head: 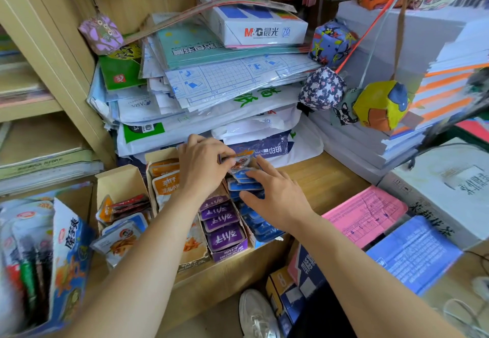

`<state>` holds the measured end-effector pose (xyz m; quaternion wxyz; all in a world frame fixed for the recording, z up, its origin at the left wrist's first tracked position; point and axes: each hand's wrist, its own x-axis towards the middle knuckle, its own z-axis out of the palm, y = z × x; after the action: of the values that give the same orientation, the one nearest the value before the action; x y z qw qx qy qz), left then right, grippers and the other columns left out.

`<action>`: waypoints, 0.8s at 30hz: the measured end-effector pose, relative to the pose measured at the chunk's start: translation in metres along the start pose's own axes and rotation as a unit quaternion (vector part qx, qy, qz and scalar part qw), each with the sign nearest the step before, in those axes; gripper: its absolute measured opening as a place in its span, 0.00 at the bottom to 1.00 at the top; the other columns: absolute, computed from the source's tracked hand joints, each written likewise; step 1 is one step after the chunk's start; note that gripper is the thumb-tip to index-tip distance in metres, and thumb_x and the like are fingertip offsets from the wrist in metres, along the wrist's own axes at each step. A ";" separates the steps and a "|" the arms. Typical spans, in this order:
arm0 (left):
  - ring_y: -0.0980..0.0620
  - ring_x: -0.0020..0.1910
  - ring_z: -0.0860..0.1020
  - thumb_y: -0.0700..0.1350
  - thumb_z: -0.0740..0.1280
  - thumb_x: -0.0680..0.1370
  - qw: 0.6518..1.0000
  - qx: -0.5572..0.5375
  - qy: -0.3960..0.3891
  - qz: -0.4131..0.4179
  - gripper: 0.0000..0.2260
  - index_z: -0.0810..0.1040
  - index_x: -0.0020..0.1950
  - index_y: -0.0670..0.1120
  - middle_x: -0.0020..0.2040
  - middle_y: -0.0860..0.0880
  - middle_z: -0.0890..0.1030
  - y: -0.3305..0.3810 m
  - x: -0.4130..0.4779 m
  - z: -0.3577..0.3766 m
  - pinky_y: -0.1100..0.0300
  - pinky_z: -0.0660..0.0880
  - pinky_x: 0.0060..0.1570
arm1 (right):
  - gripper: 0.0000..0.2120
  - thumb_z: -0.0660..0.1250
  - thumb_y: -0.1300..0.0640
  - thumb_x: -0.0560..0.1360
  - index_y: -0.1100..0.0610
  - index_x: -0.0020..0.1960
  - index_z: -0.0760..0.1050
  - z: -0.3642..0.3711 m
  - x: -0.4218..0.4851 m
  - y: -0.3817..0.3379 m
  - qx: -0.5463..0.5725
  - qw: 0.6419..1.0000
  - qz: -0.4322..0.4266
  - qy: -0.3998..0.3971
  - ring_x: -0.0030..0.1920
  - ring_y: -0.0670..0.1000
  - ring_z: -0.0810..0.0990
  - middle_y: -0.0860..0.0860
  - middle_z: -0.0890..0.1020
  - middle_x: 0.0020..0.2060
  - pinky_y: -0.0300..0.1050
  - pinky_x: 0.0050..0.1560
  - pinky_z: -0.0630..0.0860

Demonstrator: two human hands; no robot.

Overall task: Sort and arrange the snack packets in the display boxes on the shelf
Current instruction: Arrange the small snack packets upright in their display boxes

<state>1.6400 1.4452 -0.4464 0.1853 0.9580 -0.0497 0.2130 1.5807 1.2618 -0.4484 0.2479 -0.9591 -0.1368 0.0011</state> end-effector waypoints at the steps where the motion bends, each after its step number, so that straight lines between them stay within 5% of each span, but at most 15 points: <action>1: 0.49 0.57 0.72 0.55 0.73 0.75 1.000 -0.008 0.010 0.003 0.06 0.86 0.51 0.57 0.55 0.58 0.83 -0.001 0.001 0.002 0.50 0.65 0.54 | 0.26 0.63 0.39 0.78 0.44 0.74 0.67 0.000 0.000 -0.001 0.003 1.000 0.000 -0.002 0.73 0.56 0.65 0.42 0.54 0.80 0.55 0.68 0.64; 7: 0.50 0.50 0.78 0.48 0.73 0.76 0.990 -0.104 0.093 -0.005 0.03 0.86 0.46 0.50 0.45 0.54 0.85 0.006 0.000 -0.002 0.51 0.74 0.50 | 0.24 0.64 0.39 0.77 0.46 0.69 0.72 -0.004 -0.002 0.000 -0.007 1.000 0.005 0.003 0.72 0.55 0.67 0.41 0.56 0.79 0.55 0.67 0.65; 14: 0.60 0.39 0.81 0.43 0.74 0.77 0.925 -0.309 0.190 -0.113 0.03 0.81 0.45 0.49 0.38 0.60 0.81 0.000 0.005 -0.034 0.64 0.78 0.42 | 0.26 0.63 0.39 0.78 0.44 0.73 0.68 -0.005 -0.002 0.002 -0.004 1.000 0.016 0.001 0.74 0.56 0.63 0.43 0.54 0.80 0.56 0.69 0.63; 18: 0.53 0.39 0.85 0.44 0.74 0.77 0.884 -0.392 0.166 -0.194 0.05 0.81 0.43 0.51 0.40 0.50 0.85 -0.018 -0.006 -0.038 0.49 0.83 0.46 | 0.27 0.65 0.42 0.77 0.44 0.75 0.65 -0.003 0.000 0.000 0.032 0.999 0.021 0.002 0.75 0.57 0.61 0.47 0.55 0.80 0.57 0.70 0.61; 24: 0.49 0.48 0.85 0.38 0.70 0.79 0.756 -0.565 0.129 -0.305 0.02 0.80 0.49 0.44 0.47 0.46 0.85 -0.026 -0.029 -0.054 0.63 0.80 0.41 | 0.32 0.70 0.43 0.74 0.44 0.75 0.63 -0.006 0.003 -0.005 0.090 0.995 0.019 0.037 0.75 0.53 0.63 0.46 0.55 0.80 0.58 0.69 0.59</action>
<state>1.5972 1.4902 -0.4225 0.7527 0.6071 0.1579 0.1996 1.5829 1.2636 -0.4403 0.3377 -0.9348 -0.1083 -0.0177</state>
